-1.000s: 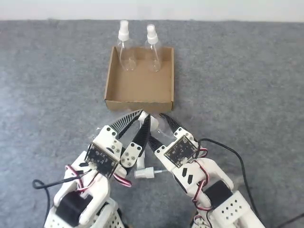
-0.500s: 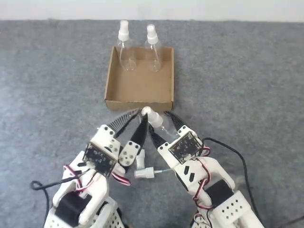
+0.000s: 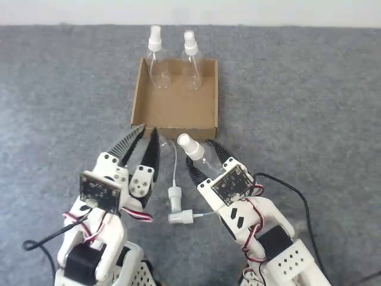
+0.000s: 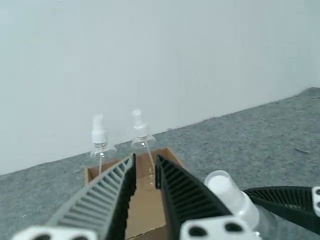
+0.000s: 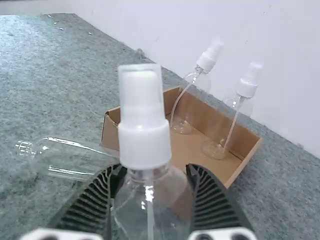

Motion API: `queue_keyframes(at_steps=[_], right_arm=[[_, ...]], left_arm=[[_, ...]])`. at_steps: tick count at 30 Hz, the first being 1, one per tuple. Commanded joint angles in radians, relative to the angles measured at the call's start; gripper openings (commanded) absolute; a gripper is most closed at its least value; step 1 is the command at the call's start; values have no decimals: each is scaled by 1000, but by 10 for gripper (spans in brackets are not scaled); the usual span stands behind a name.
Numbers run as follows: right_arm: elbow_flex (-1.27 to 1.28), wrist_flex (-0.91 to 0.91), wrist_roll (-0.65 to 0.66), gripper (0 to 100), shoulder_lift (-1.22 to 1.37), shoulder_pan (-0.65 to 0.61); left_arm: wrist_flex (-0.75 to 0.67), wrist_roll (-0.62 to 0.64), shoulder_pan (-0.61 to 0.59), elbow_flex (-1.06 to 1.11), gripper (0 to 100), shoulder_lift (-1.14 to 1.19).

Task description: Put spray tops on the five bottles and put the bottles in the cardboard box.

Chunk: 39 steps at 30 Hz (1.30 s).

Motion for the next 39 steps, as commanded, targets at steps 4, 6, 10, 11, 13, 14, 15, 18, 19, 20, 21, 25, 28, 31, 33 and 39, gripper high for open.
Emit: queue_keyframes(at_steps=[4, 6, 10, 11, 13, 14, 15, 18, 19, 20, 21, 25, 28, 31, 33, 39], right_arm=[[-80, 38, -57, 6, -27, 19], [-114, 74, -54, 6, -27, 19], [-189, 130, -57, 6, -25, 19], [-207, 136, -57, 6, -25, 19], [-239, 147, -57, 6, -24, 19], [-255, 147, -57, 6, -18, 19], [-270, 147, -57, 6, -2, 19], [-325, 143, -57, 6, 85, 19], [-348, 140, -57, 6, 122, 21], [-374, 139, -57, 6, 162, 28], [-402, 137, -58, 6, 203, 39], [-526, 137, -60, 6, 346, 71], [-614, 137, -94, 6, 433, 71], [-683, 136, -155, 6, 513, 71], [-706, 105, -166, 6, 564, 71], [-710, -35, -166, 6, 674, 48]], left_arm=[[-69, 97, -221, -19, 62, -17], [-127, 164, -285, 13, 62, -17], [-269, 270, -437, 96, 62, -17], [-302, 296, -468, 117, 62, -17], [-354, 334, -512, 148, 62, -17], [-371, 344, -525, 160, 62, -17], [-382, 345, -531, 170, 62, -17], [-388, 344, -534, 180, 62, -17], [-388, 344, -534, 180, 62, -17], [-388, 344, -534, 182, 62, -17], [-388, 344, -534, 182, 63, -17], [-385, 344, -534, 183, 63, -17], [-385, 344, -534, 183, 63, -17], [-385, 345, -534, 183, 63, -17], [-385, 345, -534, 183, 63, -17], [-384, 345, -534, 183, 63, -17]])
